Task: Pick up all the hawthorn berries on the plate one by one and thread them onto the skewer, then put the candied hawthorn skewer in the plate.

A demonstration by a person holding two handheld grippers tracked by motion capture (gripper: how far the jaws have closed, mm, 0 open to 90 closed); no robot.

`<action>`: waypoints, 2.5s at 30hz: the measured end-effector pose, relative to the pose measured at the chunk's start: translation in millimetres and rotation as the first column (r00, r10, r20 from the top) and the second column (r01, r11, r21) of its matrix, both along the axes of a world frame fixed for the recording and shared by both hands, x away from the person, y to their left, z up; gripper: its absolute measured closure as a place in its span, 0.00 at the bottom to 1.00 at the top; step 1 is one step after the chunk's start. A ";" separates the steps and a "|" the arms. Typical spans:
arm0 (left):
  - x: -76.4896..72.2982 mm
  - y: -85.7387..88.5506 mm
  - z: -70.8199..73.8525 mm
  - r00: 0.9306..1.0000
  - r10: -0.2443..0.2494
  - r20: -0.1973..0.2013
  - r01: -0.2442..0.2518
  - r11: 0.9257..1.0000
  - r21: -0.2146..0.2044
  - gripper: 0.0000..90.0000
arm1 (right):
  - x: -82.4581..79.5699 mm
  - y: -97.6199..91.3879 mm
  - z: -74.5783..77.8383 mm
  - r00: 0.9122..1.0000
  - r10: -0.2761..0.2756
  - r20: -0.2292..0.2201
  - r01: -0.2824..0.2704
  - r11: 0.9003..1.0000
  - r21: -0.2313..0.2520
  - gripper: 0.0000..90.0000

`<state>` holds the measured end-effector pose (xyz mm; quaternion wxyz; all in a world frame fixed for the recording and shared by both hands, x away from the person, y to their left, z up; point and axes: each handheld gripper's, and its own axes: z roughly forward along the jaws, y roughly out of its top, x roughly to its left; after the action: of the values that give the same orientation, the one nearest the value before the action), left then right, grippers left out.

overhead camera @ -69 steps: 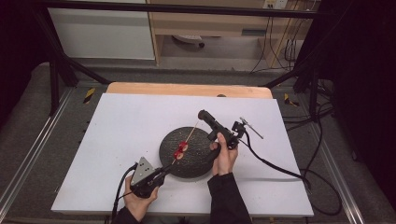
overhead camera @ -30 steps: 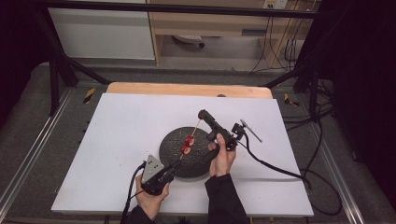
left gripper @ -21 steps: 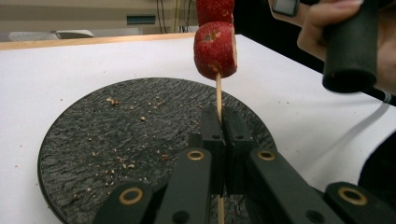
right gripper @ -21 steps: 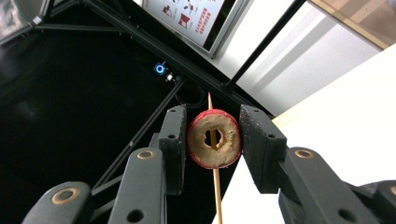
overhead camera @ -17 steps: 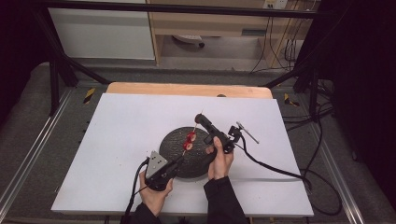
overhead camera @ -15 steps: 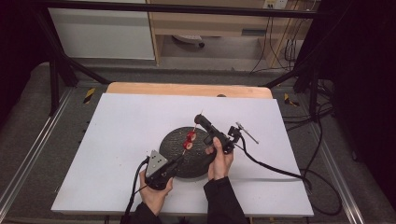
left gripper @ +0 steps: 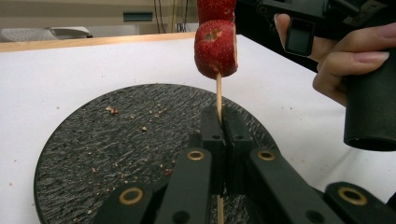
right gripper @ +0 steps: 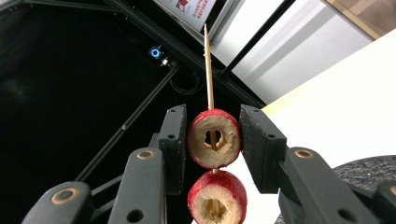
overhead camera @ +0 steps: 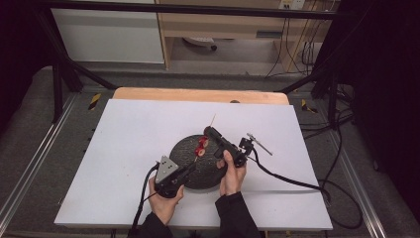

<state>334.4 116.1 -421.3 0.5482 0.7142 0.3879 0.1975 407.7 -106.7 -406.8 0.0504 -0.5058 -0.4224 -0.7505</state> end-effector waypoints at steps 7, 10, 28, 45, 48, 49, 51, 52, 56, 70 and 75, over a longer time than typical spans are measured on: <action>0.7 5.9 -0.2 1.000 -0.011 -0.018 0.010 1.000 -0.001 0.98 | -0.2 -3.6 4.0 1.000 0.001 0.017 0.001 0.996 -0.094 0.63; 1.2 9.4 -0.3 1.000 -0.007 -0.020 0.007 1.000 0.010 0.98 | 0.2 -5.7 6.7 1.000 0.011 0.025 -0.007 0.993 -0.117 0.59; 6.0 32.8 -1.4 0.997 -0.020 -0.080 0.025 0.998 0.059 0.98 | 0.1 -38.2 4.6 0.991 0.129 0.028 -0.097 0.859 -0.502 0.09; 10.8 49.9 6.3 0.993 -0.055 -0.108 0.066 0.992 0.103 0.98 | -13.2 -87.7 -21.9 0.968 0.250 -0.018 -0.176 0.625 -0.761 0.01; 11.0 51.6 8.1 0.992 -0.059 -0.113 0.071 0.992 0.109 0.98 | -16.0 -94.2 -25.1 0.963 0.268 -0.017 -0.184 0.613 -0.768 0.01; 12.2 53.3 10.3 0.991 -0.062 -0.117 0.076 0.989 0.124 0.98 | -18.2 -101.4 -28.1 0.966 0.258 -0.020 -0.179 0.611 -0.771 0.01; 13.1 54.0 11.6 0.991 -0.062 -0.117 0.077 0.988 0.133 0.98 | -20.4 -108.2 -31.3 0.968 0.251 -0.023 -0.175 0.603 -0.778 0.01; 14.2 54.4 13.0 0.991 -0.064 -0.120 0.080 0.987 0.138 0.98 | -20.4 -108.2 -31.3 0.968 0.251 -0.023 -0.175 0.603 -0.778 0.01; 19.9 55.1 19.5 0.989 -0.069 -0.130 0.091 0.982 0.168 0.98 | -26.1 -119.4 -37.6 0.969 0.244 -0.044 -0.180 0.570 -0.801 0.01; 39.0 48.6 27.2 0.978 -0.078 -0.193 0.123 0.964 0.235 0.98 | -42.1 -147.1 -51.3 0.977 0.192 -0.094 -0.177 0.476 -0.862 0.01; 43.1 41.8 25.8 0.973 -0.088 -0.214 0.141 0.959 0.247 0.98 | -47.5 -152.9 -53.4 0.978 0.187 -0.094 -0.174 0.471 -0.865 0.01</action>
<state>377.5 157.8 -395.5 0.4180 0.8178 0.3694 0.1416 360.2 -259.6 -460.2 -0.1353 -0.4097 -0.7935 -0.4293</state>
